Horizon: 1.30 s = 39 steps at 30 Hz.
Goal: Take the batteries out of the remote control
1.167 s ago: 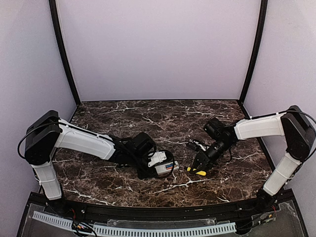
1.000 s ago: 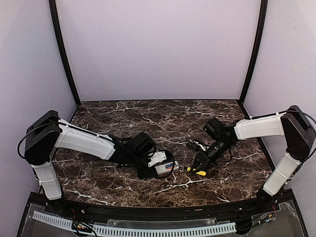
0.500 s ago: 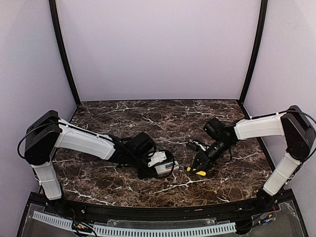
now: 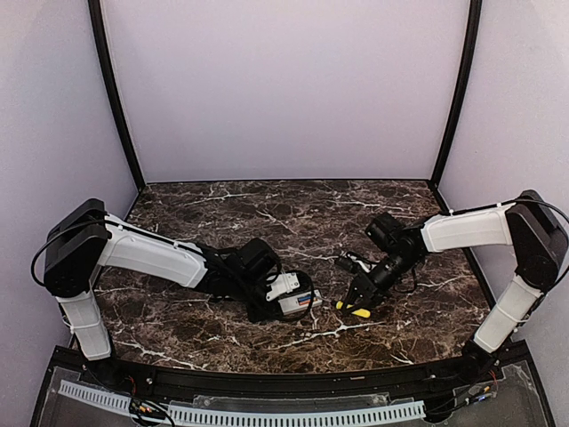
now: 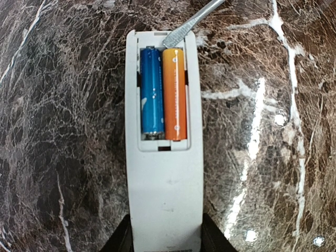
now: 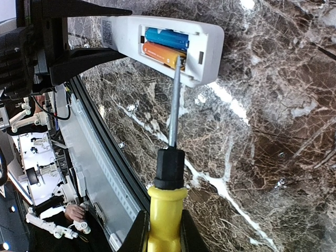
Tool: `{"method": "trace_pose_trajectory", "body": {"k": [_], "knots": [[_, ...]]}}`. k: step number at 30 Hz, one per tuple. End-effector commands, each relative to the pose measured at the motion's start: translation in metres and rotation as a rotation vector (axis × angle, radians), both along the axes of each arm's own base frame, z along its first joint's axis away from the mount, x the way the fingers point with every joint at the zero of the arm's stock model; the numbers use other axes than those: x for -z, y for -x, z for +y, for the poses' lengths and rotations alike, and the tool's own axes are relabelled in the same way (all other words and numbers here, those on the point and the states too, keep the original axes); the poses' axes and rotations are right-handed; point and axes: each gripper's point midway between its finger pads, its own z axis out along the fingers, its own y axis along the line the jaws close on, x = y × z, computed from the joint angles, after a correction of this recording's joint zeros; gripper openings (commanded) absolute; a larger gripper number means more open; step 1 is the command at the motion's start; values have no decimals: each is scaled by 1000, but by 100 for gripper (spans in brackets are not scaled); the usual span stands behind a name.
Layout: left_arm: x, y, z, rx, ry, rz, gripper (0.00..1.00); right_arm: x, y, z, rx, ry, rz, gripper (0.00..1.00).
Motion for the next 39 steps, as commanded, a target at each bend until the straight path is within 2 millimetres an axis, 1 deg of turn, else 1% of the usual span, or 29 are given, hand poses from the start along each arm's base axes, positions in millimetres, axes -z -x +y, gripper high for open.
{"method": "trace_pose_trajectory", "body": {"k": [1, 4, 13, 20, 29, 39], "knots": [[-1, -5, -10, 13, 38, -34, 0, -59, 17, 48, -195, -336, -67, 0], [-1, -5, -11, 15, 40, -33, 0, -63, 19, 51, -207, -346, -71, 0], [-2, -4, -11, 15, 42, -31, 0, -64, 20, 54, -211, -345, -72, 0], [-1, -4, -11, 18, 40, -29, 0, -73, 20, 56, -219, -366, -84, 0], [0, -2, -11, 21, 42, -16, 0, -76, 29, 63, -259, -390, -81, 0], [4, 0, -12, 27, 29, 4, 0, -85, 31, 68, -276, -431, -90, 0]]}}
